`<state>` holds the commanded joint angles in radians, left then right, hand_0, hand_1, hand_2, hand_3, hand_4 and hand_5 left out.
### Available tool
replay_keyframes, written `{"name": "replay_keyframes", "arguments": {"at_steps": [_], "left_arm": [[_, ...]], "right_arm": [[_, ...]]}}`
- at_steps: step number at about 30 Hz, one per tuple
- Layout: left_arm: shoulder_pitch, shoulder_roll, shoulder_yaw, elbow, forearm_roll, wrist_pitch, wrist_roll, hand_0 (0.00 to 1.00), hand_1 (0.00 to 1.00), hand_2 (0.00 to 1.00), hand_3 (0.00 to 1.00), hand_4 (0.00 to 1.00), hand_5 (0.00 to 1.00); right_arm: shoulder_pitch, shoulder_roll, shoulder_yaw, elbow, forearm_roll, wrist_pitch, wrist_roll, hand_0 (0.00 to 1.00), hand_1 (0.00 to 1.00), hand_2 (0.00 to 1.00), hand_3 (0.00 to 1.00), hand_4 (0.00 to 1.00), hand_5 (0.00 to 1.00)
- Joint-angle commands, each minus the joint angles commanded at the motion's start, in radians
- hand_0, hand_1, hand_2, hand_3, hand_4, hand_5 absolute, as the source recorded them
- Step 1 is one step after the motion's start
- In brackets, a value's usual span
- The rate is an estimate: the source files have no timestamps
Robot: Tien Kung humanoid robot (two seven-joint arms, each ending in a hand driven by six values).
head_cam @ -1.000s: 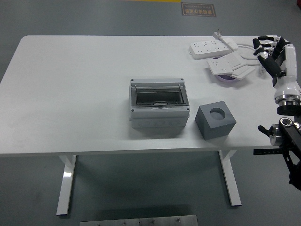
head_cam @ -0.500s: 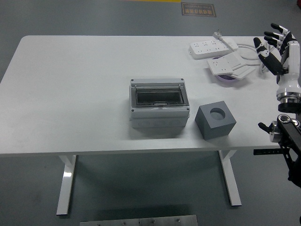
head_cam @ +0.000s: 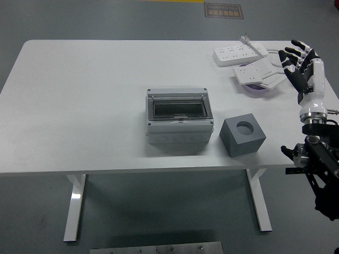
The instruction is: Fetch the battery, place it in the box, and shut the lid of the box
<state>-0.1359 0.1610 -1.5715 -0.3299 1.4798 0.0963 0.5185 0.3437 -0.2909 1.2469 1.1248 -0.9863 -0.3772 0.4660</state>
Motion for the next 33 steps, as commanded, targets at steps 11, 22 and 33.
{"name": "replay_keyframes", "arguments": {"at_steps": [11, 22, 33], "left_arm": [[-0.004, 0.007, -0.001, 0.000, 0.004, -0.001, 0.001, 0.557, 0.718, 0.660, 0.595, 0.697, 0.197], [-0.011, 0.014, -0.010, 0.000, 0.023, -0.008, 0.001, 0.561, 0.719, 0.659, 0.596, 0.696, 0.197], [-0.013, 0.014, -0.015, -0.001, 0.033, -0.010, 0.002, 0.562, 0.719, 0.658, 0.596, 0.693, 0.193]], "right_arm": [[0.011, -0.013, -0.019, 0.006, 0.003, -0.003, -0.006, 0.731, 0.641, 0.636, 0.692, 0.907, 0.469], [0.012, -0.014, -0.025, 0.002, -0.003, -0.011, -0.013, 0.728, 0.641, 0.636, 0.695, 0.898, 0.476], [0.003, -0.011, -0.014, -0.007, -0.004, -0.028, -0.015, 0.727, 0.642, 0.630, 0.690, 0.879, 0.464]]}}
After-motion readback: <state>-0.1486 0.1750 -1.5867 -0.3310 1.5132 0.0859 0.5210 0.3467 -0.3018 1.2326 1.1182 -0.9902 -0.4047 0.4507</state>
